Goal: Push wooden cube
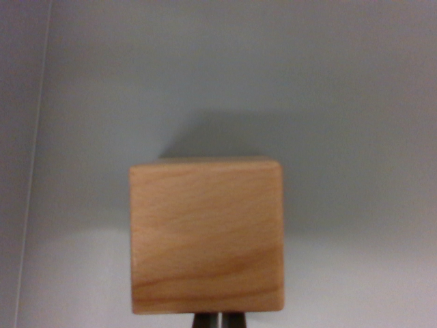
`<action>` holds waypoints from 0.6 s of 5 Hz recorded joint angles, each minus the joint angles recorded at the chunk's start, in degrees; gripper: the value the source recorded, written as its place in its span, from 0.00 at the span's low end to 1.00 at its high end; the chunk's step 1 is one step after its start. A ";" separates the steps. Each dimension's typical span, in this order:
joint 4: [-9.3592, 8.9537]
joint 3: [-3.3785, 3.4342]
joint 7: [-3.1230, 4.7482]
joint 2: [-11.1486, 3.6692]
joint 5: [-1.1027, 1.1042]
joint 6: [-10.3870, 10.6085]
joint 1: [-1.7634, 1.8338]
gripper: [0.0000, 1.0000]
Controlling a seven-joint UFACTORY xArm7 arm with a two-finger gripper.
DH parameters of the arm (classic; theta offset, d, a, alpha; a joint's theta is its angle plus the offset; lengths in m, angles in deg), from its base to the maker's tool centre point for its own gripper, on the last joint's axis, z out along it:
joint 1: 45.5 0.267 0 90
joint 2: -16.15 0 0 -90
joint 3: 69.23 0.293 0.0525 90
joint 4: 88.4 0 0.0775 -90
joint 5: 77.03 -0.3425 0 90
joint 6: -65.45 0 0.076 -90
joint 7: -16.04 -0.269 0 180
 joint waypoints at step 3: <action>4.44 -0.52 0.86 -2.74 0.26 -1.73 -0.25 1.00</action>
